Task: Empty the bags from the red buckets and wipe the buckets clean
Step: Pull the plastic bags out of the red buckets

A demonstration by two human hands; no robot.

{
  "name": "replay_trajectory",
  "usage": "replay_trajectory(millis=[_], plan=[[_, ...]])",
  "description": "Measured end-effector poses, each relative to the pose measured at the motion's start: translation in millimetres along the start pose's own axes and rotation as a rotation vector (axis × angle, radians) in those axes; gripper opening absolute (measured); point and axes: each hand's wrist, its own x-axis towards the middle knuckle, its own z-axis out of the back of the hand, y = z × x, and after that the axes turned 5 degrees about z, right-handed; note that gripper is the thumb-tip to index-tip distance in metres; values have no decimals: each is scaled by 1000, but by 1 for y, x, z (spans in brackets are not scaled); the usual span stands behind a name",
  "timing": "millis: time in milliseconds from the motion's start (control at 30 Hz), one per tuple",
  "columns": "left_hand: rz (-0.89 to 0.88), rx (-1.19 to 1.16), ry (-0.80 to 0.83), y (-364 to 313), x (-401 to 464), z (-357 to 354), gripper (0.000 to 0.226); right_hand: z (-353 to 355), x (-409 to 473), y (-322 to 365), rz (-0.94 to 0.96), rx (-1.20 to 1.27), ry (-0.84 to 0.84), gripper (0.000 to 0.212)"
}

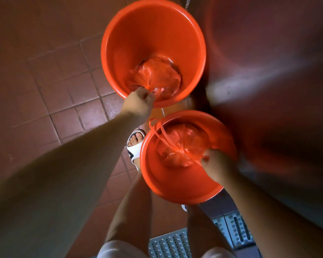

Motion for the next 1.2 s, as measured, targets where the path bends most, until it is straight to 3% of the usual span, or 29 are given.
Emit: replay_trajectory(millis=[100,167,267,400,467,600,700,800,900,1000,1067,1200], plan=[[24,9,-13,1,-3,-4,29,7,9,30,-74,313,-71,34],[42,10,-20,2,-4,-6,28,15,16,55,-136,613,-27,42],[56,-17,-23,3,-4,-8,27,17,27,90,-248,1121,103,29],[49,-58,-18,6,-2,-9,29,6,38,123,-209,1164,131,7],[50,-76,-18,10,-1,-9,29,-2,44,132,-184,1062,144,3],[64,-143,-16,19,2,-11,26,-10,50,145,-129,738,124,25],[76,-201,-18,24,4,-12,25,-15,53,152,-105,576,100,27],[76,-226,-14,25,5,-10,27,-21,53,152,34,337,140,24],[84,-229,-16,22,5,-7,27,-21,47,146,-23,432,140,27],[95,-243,-36,17,3,-2,29,-10,34,134,-187,759,-119,27],[104,-238,-47,11,1,3,28,4,23,123,-170,816,-267,25],[83,-198,-47,-4,-8,11,28,34,2,107,-215,1025,-361,21]])
